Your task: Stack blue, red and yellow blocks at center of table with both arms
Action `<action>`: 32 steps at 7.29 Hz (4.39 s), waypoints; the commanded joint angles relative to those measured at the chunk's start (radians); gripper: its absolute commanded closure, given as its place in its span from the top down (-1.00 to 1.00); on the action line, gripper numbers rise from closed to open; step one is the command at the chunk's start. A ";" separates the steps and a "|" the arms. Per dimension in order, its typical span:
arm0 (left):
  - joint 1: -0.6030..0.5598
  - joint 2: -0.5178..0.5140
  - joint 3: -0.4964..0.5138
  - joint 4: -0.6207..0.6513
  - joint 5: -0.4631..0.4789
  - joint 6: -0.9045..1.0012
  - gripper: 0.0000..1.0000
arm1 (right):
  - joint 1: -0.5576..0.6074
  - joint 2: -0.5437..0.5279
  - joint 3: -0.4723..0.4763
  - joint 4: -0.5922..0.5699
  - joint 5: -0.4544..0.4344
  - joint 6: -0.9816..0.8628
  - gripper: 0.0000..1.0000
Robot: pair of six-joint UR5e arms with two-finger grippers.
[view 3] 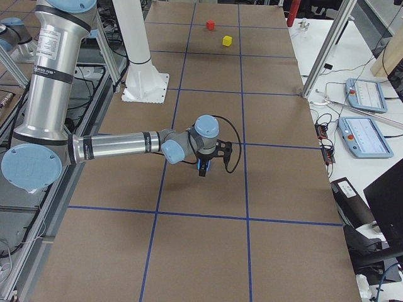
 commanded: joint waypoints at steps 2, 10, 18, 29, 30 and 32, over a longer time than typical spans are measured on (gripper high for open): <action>0.000 0.000 -0.001 -0.019 -0.001 -0.002 1.00 | -0.161 -0.002 0.001 0.094 -0.148 0.152 0.99; 0.000 0.000 -0.002 -0.021 0.001 0.001 1.00 | -0.206 0.044 -0.065 0.094 -0.202 0.153 0.99; 0.000 0.000 -0.002 -0.035 -0.001 -0.001 1.00 | -0.215 0.087 -0.117 0.090 -0.171 0.156 -1.00; 0.000 0.000 -0.065 -0.032 -0.041 -0.004 1.00 | -0.453 1.109 -0.530 -0.336 -0.320 0.339 -1.00; 0.000 0.000 -0.065 -0.032 -0.041 -0.004 1.00 | -0.462 1.118 -0.542 -0.334 -0.321 0.339 -1.00; 0.000 -0.002 -0.064 -0.032 -0.041 -0.004 1.00 | -0.473 1.125 -0.554 -0.334 -0.323 0.339 -1.00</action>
